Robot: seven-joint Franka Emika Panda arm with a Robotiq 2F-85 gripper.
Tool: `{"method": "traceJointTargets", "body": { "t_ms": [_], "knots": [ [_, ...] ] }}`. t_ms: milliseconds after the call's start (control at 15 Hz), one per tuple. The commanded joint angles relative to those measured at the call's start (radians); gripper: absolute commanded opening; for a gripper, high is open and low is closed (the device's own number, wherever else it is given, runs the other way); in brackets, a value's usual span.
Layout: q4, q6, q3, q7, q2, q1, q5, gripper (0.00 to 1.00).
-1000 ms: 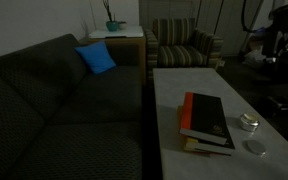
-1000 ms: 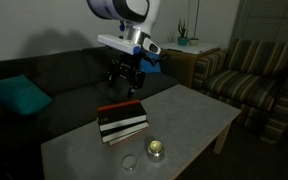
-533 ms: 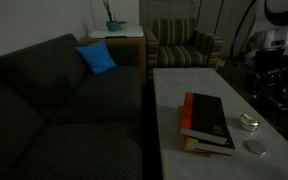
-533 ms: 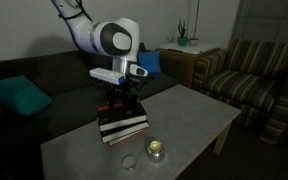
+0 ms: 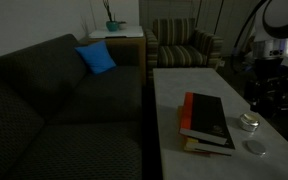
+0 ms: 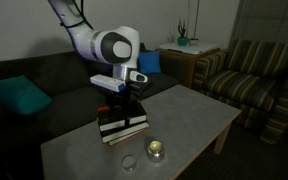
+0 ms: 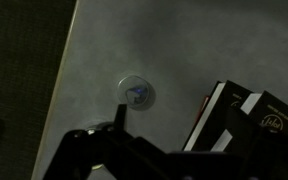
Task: Place the lid on the silver container
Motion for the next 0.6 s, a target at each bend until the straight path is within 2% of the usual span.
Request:
{"method": "traceJointTargets", "body": {
  "t_ms": [0,200,533],
  "knots": [
    [0.005,-0.003,0.005,0.004,0.003,-0.005,-0.006,1.0],
    [0.018,-0.014,-0.004,-0.01,0.027,-0.001,-0.025,1.0],
    [0.02,-0.011,0.017,-0.053,0.071,-0.034,-0.007,1.0]
  ]
}}
